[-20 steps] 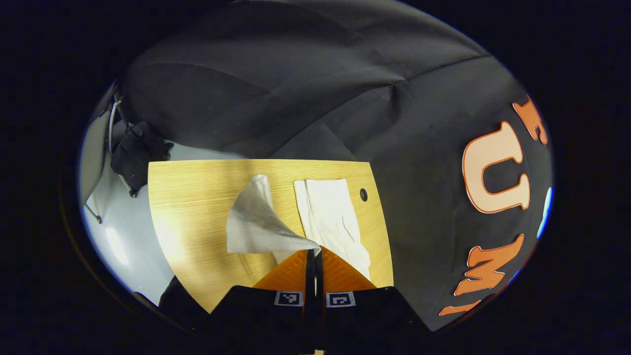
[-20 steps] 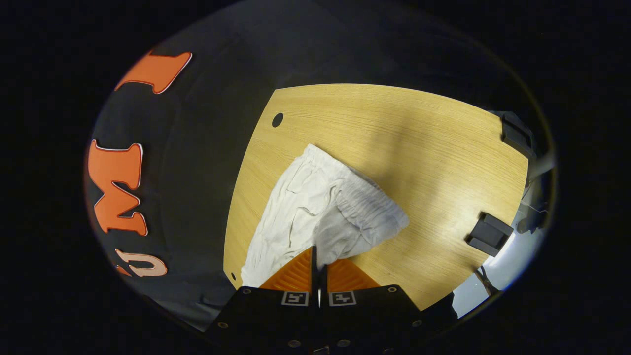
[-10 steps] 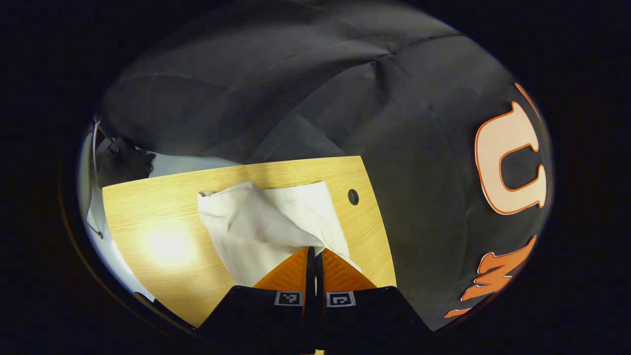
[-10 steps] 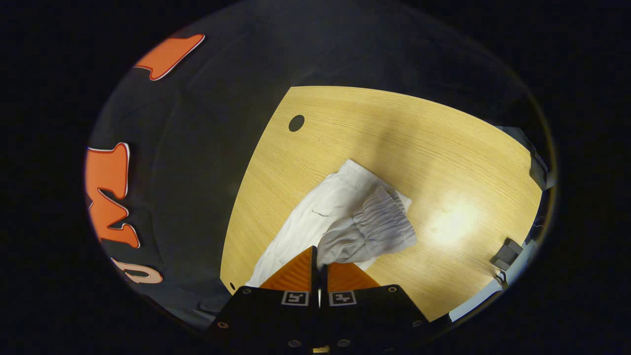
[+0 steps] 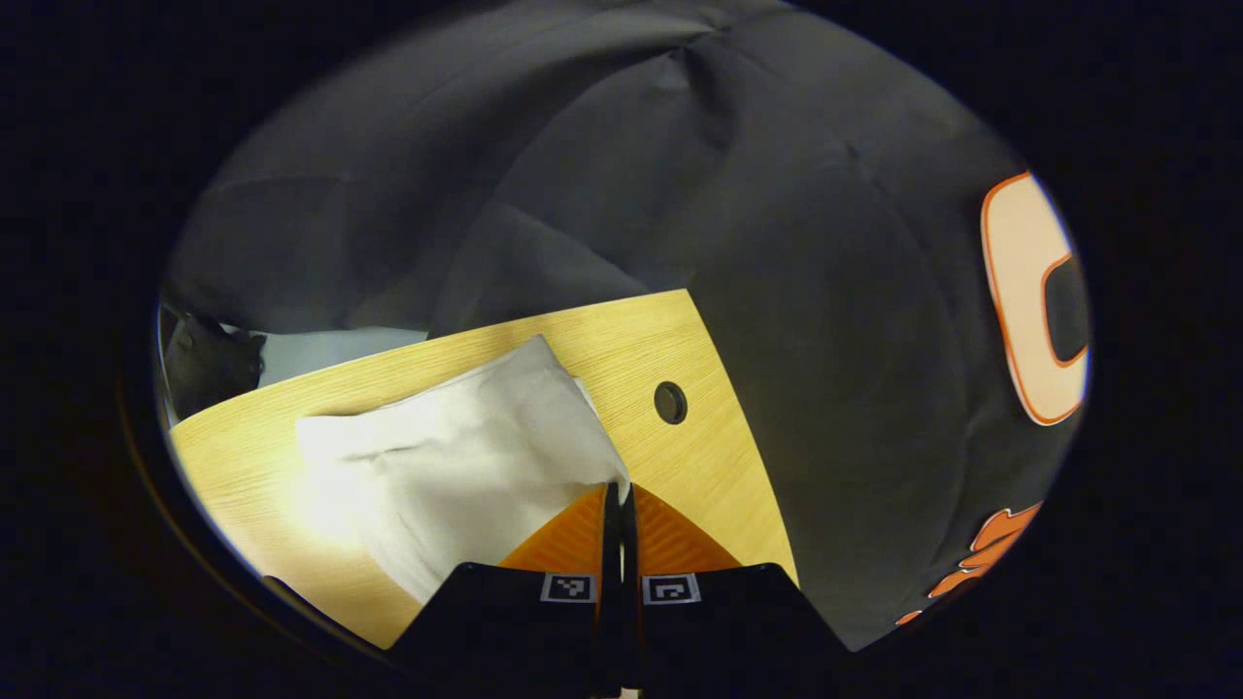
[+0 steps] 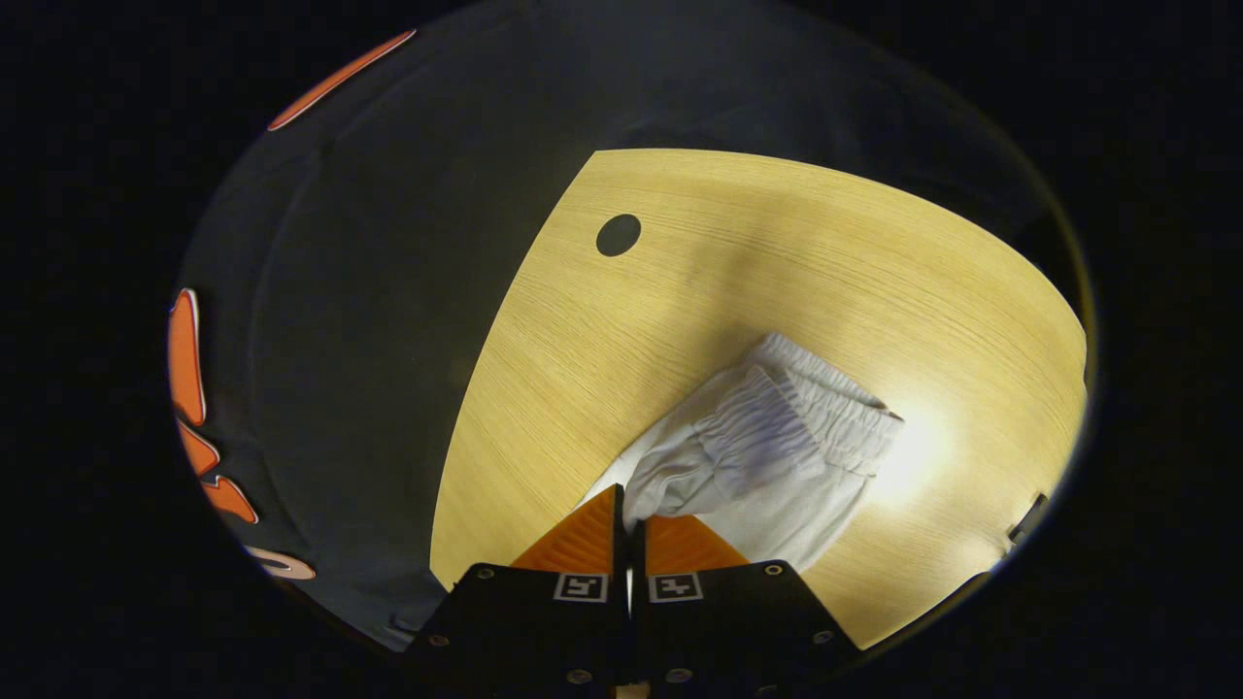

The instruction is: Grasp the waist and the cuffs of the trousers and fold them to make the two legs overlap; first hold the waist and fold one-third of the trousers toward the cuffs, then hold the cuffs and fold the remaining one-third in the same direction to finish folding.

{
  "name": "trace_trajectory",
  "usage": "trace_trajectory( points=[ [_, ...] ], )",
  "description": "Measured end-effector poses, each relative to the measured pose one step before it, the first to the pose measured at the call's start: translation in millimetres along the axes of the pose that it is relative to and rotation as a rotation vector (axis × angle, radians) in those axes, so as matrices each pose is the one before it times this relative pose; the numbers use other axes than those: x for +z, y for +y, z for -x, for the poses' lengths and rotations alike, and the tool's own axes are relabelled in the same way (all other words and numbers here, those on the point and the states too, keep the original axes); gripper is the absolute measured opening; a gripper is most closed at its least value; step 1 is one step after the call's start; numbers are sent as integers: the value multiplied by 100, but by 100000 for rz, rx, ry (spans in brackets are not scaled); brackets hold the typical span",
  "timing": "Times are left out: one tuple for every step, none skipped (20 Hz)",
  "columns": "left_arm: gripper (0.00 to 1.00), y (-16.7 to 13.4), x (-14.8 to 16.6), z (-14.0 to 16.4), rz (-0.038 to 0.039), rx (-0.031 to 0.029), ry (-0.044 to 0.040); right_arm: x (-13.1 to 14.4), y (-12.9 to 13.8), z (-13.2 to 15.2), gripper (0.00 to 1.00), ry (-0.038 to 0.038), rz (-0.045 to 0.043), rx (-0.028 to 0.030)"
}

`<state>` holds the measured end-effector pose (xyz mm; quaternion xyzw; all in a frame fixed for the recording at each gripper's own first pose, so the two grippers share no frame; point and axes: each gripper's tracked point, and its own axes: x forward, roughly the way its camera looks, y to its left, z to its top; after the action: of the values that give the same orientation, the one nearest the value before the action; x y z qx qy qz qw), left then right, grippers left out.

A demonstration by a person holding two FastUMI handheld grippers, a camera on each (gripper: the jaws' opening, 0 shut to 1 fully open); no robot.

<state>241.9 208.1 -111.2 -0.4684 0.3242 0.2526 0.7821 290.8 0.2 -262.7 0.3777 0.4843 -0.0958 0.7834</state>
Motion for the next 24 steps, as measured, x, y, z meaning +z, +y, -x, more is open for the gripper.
trace_trajectory(
  points=[
    [4,394,-194,-736,240,2585,1355,-39,56,-894,2,750,-253,-1668],
    [4,266,-16,-1098,-52,2082,1247,13,-148,-841,2,610,-341,-2103],
    [4,273,-76,-600,-1212,2138,929,-43,-272,-716,2,538,-324,-1897],
    [4,226,28,-756,-1755,1462,372,68,22,-750,2,372,-71,-283],
    [5,-81,176,-1018,-1429,-291,-109,88,-7,-553,2,506,-296,83],
    [6,66,213,-711,-1586,591,89,-78,0,-462,2,407,-216,-350],
    [7,-132,327,-555,-1948,305,-937,-1,126,-395,5,102,199,7],
    [13,11,533,-599,-2189,314,-1237,19,26,-256,10,-60,582,215],
    [22,-274,166,-265,-2127,-508,-728,-176,48,-316,12,-200,616,13],
    [21,-114,36,-310,-2039,-255,85,7,16,-74,23,-276,876,174],
    [34,-268,31,-158,-1703,-195,505,-184,-76,-30,27,-245,960,175],
    [49,-255,-64,-231,-1145,-713,1095,-55,-15,122,24,-170,959,-31],
    [66,-417,-263,304,-515,-1199,586,17,86,221,42,-384,1205,211],
    [83,-149,-254,666,-715,-7,-1,86,-137,351,57,-1207,1830,-71],
    [100,-70,252,39,-852,-65,-946,101,-196,289,73,-1727,2251,-322],
    [99,-224,319,482,-1268,-993,-1324,-163,-207,733,89,-1236,2427,-279],
    [100,-258,11,510,-2315,-955,-1153,222,33,435,92,-1180,1817,761],
    [100,-365,242,720,-2830,-1069,-1680,182,69,888,99,-1747,1875,1046],
    [99,-564,140,810,-2998,-1622,-2051,195,-23,920,99,-2012,2064,883],
    [100,-642,328,837,-3129,-1413,-2043,187,111,911,99,-2315,1751,1469],
    [100,-637,236,1047,-3051,-1631,-2261,166,137,1101,99,-1965,1284,1886],
    [100,-512,425,1265,-2604,-595,-2693,146,185,1192,99,-1641,533,2402],
    [99,-725,210,822,-2555,-1595,-2281,50,450,1322,99,-1597,-396,2844],
    [100,-754,328,1047,-2542,-1287,-2082,-143,276,1337,99,-525,-169,2608]
  ],
)
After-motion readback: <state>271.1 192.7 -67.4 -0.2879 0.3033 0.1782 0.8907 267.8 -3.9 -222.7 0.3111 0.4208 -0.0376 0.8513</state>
